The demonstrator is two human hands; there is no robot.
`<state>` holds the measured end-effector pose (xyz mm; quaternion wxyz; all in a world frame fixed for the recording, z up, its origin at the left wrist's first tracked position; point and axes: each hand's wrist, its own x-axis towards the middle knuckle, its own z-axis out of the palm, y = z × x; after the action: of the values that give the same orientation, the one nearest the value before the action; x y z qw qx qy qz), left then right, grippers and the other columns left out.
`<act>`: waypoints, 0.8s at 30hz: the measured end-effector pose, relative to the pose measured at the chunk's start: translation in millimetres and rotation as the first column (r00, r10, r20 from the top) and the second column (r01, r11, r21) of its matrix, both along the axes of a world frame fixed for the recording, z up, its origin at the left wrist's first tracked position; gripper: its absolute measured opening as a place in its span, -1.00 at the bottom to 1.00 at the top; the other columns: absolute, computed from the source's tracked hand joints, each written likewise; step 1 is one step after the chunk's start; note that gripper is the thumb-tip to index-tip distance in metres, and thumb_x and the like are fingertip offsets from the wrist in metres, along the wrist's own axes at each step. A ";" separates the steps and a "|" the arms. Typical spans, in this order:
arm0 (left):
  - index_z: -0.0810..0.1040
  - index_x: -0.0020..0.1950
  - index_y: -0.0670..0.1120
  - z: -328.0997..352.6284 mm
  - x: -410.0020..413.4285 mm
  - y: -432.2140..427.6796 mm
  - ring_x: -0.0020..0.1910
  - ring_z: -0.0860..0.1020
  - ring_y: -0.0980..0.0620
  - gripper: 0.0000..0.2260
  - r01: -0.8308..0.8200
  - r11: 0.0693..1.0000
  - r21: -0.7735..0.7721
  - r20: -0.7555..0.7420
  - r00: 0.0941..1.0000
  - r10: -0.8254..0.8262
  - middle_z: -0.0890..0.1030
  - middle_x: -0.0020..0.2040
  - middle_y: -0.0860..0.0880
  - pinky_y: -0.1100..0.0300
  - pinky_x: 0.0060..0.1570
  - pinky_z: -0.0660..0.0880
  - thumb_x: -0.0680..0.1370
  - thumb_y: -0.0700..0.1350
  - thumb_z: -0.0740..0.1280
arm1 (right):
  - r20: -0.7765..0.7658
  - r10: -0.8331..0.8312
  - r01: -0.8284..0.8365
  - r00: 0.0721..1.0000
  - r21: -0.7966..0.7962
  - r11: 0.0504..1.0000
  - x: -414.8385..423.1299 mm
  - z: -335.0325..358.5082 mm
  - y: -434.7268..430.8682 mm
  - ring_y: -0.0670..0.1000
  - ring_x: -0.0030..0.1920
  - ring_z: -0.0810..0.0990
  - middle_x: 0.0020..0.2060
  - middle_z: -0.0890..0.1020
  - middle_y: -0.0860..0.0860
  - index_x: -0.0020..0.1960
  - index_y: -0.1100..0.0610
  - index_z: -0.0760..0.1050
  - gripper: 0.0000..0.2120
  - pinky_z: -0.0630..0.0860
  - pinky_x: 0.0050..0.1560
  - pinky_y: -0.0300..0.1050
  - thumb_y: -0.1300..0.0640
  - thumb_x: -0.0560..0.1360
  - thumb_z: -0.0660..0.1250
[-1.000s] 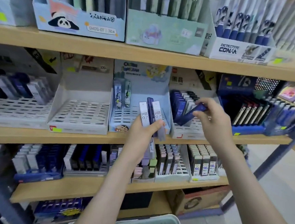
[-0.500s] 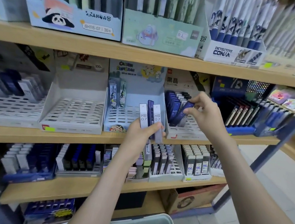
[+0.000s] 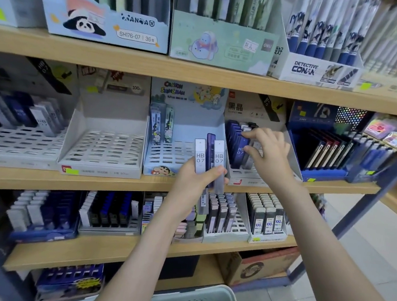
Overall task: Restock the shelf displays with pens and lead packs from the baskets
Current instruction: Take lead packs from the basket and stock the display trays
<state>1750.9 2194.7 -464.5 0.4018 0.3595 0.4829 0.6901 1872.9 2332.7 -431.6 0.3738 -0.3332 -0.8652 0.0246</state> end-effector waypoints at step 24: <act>0.56 0.03 -0.06 -9.9 9.4 7.4 -0.16 0.68 0.05 -0.89 0.056 0.998 0.017 -0.057 0.997 -0.055 0.70 -0.10 -0.01 0.27 -0.20 0.58 0.57 -0.25 0.32 | -0.637 -0.002 -0.487 0.771 -0.592 0.642 19.1 -14.6 -54.8 -0.09 -0.28 0.54 -0.27 0.62 0.02 -0.05 0.23 0.53 -0.90 0.47 -0.16 -0.23 0.22 0.57 0.26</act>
<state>1760.3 2202.1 -474.3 0.4038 0.3958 0.4773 0.6727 1891.9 2277.8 -446.2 0.4481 -0.3022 -0.6606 0.5210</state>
